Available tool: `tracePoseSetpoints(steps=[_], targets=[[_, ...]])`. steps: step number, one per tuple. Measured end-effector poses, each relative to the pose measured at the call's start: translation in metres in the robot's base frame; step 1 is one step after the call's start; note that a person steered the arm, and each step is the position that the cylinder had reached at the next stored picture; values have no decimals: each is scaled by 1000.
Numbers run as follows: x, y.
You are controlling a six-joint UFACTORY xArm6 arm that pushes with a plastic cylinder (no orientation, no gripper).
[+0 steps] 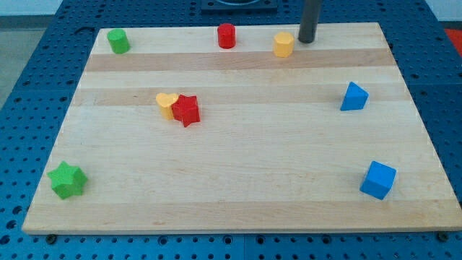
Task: Push the yellow hexagon towards the top center
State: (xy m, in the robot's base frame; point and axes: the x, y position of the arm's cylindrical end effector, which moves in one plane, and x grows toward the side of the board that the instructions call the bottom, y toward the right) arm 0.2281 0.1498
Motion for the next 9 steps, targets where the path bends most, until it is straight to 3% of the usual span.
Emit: tracePoseSetpoints(steps=[1, 2, 3, 4, 5, 7, 8, 9], targets=[[-14, -5], [9, -48], [65, -99], [94, -113], [76, -112], [90, -138], [75, -90], [88, -49]])
